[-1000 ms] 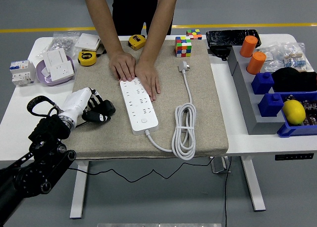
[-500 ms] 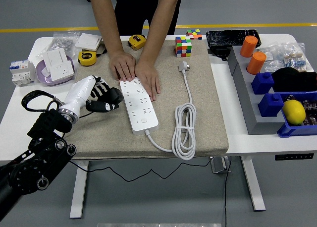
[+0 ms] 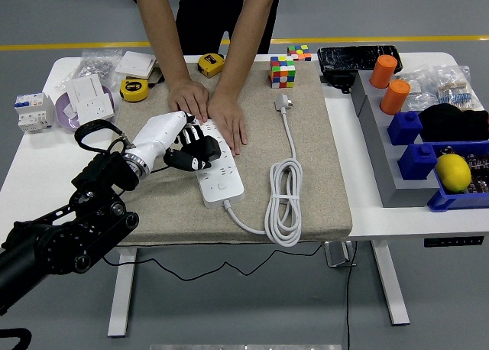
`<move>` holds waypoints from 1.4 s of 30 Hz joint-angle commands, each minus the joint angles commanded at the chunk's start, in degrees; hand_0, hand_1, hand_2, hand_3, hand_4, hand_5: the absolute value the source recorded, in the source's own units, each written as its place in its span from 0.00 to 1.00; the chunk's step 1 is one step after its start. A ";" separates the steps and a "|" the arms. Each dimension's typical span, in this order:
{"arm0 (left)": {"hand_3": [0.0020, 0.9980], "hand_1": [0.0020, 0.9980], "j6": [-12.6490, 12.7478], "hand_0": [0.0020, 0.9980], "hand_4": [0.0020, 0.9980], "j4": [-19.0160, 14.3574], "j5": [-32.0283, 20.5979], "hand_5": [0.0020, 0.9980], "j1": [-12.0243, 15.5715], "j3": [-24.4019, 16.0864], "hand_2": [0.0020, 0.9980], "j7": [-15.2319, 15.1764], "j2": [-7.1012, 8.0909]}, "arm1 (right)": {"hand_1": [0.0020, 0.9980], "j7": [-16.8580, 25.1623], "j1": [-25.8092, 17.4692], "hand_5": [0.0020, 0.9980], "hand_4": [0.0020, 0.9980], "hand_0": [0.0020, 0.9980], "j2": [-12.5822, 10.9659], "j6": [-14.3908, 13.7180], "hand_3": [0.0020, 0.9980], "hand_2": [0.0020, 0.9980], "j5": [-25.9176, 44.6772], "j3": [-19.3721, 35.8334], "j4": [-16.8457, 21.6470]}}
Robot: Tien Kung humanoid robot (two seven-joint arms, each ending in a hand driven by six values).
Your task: Pick up the plug,place it near the board,insert it into the board,press the button
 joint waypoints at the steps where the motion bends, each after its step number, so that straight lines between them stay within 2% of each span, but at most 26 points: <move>1: 0.38 0.38 0.05 0.35 0.68 0.46 0.03 0.08 -0.21 0.24 0.35 -0.07 -0.07 | 0.66 -0.03 0.00 0.66 1.00 0.89 0.00 0.00 0.59 0.61 -0.06 0.06 0.00; 7: 0.38 0.38 -0.14 0.35 0.68 3.10 1.08 0.08 -0.98 0.30 0.35 -0.14 0.05 | 0.65 -0.09 0.01 0.65 1.00 0.89 -0.03 -0.02 0.59 0.61 -0.16 0.26 0.00; 11: 0.38 0.39 -1.75 0.35 0.69 3.96 2.24 0.07 -1.00 0.40 0.35 0.37 0.84 | 0.65 -0.06 0.03 0.65 1.00 0.89 -0.02 -0.05 0.59 0.61 -0.07 0.18 0.00; 18: 0.38 0.39 -3.84 0.35 0.69 3.54 2.11 0.07 -1.49 1.80 0.35 0.96 1.94 | 0.65 -0.03 0.13 0.65 1.00 0.89 -0.09 -0.10 0.59 0.61 0.13 0.10 0.00; 39: 0.39 0.41 -4.99 0.35 0.69 3.68 2.23 0.07 -3.15 4.22 0.35 1.15 2.43 | 0.65 0.56 0.17 0.65 1.00 0.89 -0.34 -1.06 0.58 0.61 0.64 -0.17 0.00; 40: 0.42 0.44 -5.11 0.35 0.71 3.62 2.29 0.06 -3.25 4.29 0.39 1.17 2.44 | 0.65 0.62 0.18 0.65 1.00 0.89 -0.35 -1.12 0.58 0.61 0.65 -0.13 0.00; 42: 0.42 0.44 -5.27 0.35 0.71 3.59 2.34 0.06 -3.37 4.32 0.39 1.21 2.45 | 0.65 0.69 0.21 0.65 1.00 0.89 -0.38 -1.17 0.58 0.61 0.69 -0.09 0.00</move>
